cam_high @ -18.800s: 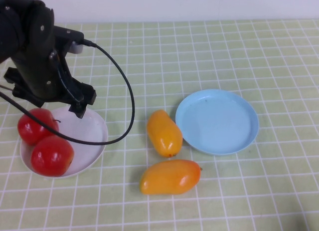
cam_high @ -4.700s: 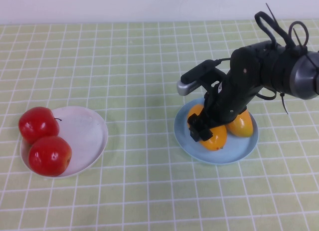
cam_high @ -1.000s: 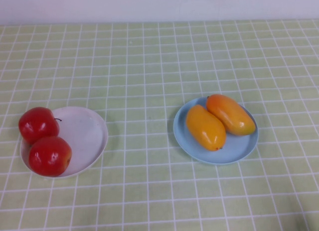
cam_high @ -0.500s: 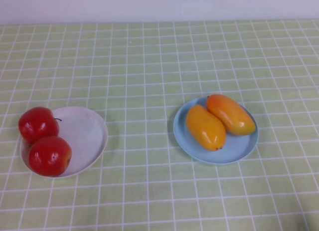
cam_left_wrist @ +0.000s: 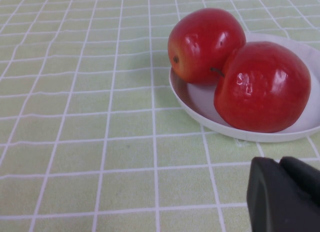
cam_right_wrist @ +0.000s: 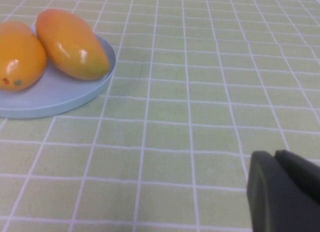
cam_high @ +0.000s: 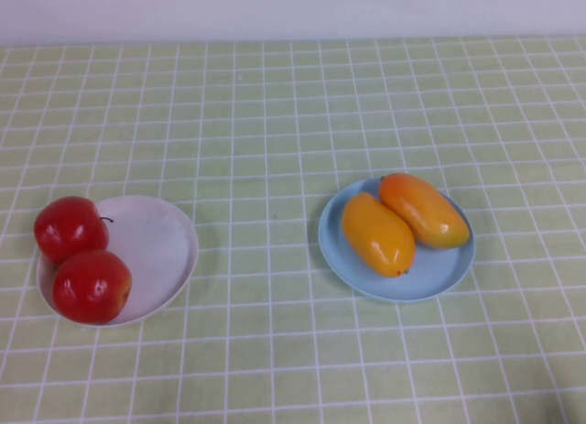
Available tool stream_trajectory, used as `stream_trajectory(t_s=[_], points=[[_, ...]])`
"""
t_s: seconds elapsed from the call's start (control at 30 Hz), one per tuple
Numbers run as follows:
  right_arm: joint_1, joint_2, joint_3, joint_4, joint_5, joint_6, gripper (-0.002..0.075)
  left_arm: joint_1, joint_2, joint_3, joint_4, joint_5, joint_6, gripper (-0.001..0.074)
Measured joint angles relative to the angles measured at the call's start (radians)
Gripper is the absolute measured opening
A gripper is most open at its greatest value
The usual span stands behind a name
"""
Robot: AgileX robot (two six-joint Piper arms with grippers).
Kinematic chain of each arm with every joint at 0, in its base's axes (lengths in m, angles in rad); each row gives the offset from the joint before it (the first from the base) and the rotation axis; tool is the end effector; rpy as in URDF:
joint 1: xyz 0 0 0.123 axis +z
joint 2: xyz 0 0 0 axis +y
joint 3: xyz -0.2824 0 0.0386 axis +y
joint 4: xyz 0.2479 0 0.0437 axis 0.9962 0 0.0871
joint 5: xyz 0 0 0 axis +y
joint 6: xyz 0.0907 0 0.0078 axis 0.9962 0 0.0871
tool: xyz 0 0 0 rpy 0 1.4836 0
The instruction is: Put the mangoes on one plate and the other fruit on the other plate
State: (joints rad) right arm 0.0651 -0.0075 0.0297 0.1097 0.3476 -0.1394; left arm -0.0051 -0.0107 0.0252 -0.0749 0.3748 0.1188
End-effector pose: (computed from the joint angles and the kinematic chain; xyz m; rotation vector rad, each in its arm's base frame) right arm 0.0532 0.0069 0.1723 -0.1197 1.8478 0.0547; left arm 0.0526 -0.0028 0.1716 0.0696 1.8705 0.0047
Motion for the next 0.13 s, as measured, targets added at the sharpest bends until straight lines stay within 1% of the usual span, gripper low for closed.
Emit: stream_trajectory(t_s=[0.13], points=[[0.000, 0.000, 0.000, 0.000, 0.000, 0.000, -0.0016, 0.000, 0.000, 0.000, 0.000, 0.000, 0.000, 0.0002]])
